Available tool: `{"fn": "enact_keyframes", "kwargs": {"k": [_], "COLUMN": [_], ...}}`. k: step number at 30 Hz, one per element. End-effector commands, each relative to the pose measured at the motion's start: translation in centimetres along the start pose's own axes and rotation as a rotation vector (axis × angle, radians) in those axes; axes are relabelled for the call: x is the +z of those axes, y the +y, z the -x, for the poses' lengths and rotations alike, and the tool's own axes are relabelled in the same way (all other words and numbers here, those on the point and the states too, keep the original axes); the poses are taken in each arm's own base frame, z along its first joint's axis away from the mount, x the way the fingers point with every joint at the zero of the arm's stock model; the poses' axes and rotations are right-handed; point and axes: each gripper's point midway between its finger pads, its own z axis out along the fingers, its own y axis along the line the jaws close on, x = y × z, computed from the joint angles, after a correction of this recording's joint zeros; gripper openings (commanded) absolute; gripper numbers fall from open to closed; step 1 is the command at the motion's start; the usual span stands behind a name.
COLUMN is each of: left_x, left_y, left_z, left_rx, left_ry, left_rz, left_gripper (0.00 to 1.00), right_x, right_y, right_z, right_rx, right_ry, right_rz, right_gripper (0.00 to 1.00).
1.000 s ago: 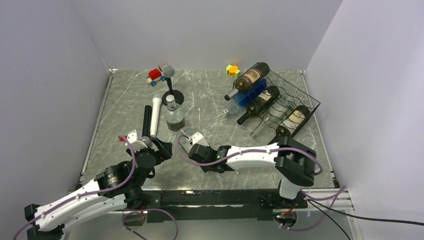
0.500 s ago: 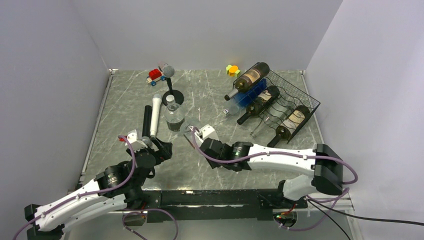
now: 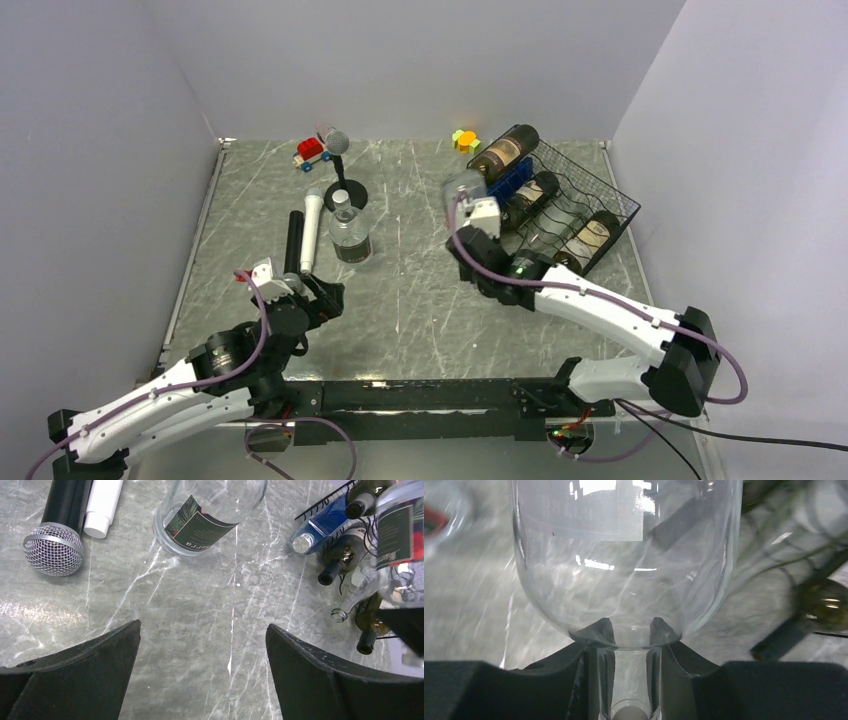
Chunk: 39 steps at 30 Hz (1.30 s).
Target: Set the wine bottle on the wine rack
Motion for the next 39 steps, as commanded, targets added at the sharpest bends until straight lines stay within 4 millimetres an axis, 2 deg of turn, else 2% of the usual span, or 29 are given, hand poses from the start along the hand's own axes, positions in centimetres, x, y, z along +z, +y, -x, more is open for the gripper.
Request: {"fn": "enact_keyframes", "kwargs": {"k": [1,5,10,16,22,27,32,39], "left_x": [-0.6,-0.6,-0.6,-0.6,-0.7,-0.8,-0.9,-1.0], "left_y": [-1.2,-1.3,-1.4,-1.7,-1.7,-1.5,-1.5,-1.5], "left_z": [2.1,2.3,2.4,2.6,2.7,3.0,3.3,3.6], "left_rx": [-0.032,-0.033,-0.031,-0.016,-0.006,-0.005,0.001,0.005], "left_ry": [-0.046,-0.050,-0.051,-0.052,-0.051,-0.058,-0.072,-0.075], "left_rz": [-0.023,-0.031,-0.032,-0.030,-0.024,-0.025,-0.025,-0.024], "left_gripper": [0.99,0.99,0.99,0.99,0.99,0.99,0.99,0.99], "right_x": [-2.9,-1.8,0.8,4.5,8.0,11.0,13.1,14.9], "right_y": [-5.1,-8.7,-11.8,-12.9,-14.1,-15.2,-15.5,-15.5], "right_z": [12.4,14.4,15.8,17.2,17.1,16.0,14.9,14.2], "right_rx": [0.373,0.467,0.608,0.752,0.874,0.901,0.922,0.929], "right_ry": [-0.409,-0.441,-0.459,-0.433,-0.375,-0.310,-0.258,-0.206], "right_rz": [-0.135,-0.238,-0.348,-0.401,-0.450,-0.480,-0.479,-0.464], "right_gripper": [0.00,0.00,0.00,0.00,0.00,0.00,0.00,0.02]}}
